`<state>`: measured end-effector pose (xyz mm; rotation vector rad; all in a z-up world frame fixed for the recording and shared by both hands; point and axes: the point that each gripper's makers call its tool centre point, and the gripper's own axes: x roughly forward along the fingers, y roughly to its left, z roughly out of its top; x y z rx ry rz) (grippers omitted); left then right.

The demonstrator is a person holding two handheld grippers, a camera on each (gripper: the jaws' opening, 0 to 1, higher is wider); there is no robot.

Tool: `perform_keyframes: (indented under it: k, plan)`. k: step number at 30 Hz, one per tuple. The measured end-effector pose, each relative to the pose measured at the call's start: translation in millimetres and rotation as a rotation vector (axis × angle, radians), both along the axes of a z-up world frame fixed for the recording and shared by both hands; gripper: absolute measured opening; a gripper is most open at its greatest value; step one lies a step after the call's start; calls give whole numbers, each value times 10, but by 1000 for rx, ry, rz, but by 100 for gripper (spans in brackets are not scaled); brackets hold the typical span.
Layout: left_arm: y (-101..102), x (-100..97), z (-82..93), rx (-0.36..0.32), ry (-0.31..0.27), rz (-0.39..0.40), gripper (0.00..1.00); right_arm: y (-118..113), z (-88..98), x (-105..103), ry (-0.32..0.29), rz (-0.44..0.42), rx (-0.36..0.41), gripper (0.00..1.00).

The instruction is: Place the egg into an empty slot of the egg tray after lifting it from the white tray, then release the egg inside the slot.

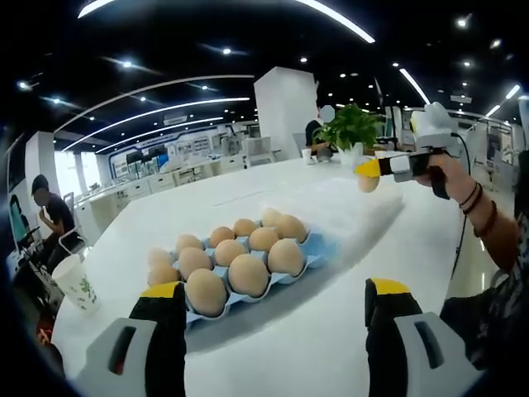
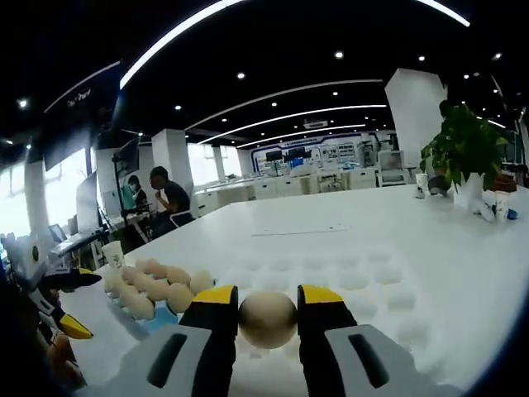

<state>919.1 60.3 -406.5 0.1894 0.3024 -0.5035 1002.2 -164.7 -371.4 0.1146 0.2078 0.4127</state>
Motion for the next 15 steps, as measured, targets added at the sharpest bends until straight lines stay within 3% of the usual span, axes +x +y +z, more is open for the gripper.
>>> perform_keyframes:
  k: [15]
  plan:
    - [27, -8, 6, 0, 0, 1, 91, 562, -21, -31, 9, 142, 7, 29]
